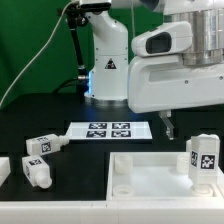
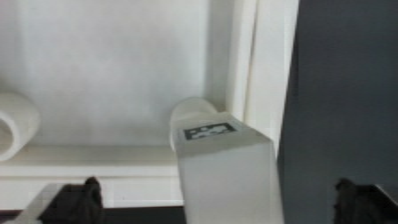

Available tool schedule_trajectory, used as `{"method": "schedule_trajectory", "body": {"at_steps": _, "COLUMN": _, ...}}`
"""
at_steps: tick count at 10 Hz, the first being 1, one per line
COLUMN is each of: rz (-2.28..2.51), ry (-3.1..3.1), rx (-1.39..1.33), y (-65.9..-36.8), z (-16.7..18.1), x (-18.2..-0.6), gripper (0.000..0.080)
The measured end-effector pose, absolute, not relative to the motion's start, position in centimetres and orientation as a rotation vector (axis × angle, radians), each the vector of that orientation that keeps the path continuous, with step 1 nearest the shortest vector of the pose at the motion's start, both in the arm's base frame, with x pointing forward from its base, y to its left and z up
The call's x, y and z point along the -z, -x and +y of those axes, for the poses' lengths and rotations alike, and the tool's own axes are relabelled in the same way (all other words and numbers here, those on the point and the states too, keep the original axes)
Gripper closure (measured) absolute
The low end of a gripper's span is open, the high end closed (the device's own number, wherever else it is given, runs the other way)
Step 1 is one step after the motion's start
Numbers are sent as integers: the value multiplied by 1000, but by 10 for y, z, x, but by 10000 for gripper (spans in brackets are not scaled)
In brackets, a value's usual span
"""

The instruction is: Assemble one leg

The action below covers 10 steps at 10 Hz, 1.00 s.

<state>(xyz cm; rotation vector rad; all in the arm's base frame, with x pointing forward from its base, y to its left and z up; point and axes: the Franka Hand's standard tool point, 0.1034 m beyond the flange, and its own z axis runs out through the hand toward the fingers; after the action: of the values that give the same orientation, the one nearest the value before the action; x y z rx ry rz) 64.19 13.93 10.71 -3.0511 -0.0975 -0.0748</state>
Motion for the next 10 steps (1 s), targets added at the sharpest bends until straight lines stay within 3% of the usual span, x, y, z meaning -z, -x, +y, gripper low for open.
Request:
{"method": "schedule_trajectory", "body": {"at_steps": 7, "rz": -151, "ry": 3049, "rx": 60, "y": -640, "z": 136, "x": -95, "gripper": 152}}
{"method": "schedule_trajectory", "body": {"at_steps": 9, "rz": -171, "ry": 3048, "rx": 59, "y": -639, "z": 136, "x": -94, "gripper": 466}}
{"method": "schedule_trajectory", "body": {"at_steps": 10, "rz": -171, "ry": 3048, "rx": 58, "y": -639, "z": 136, "x": -94, "gripper": 466}}
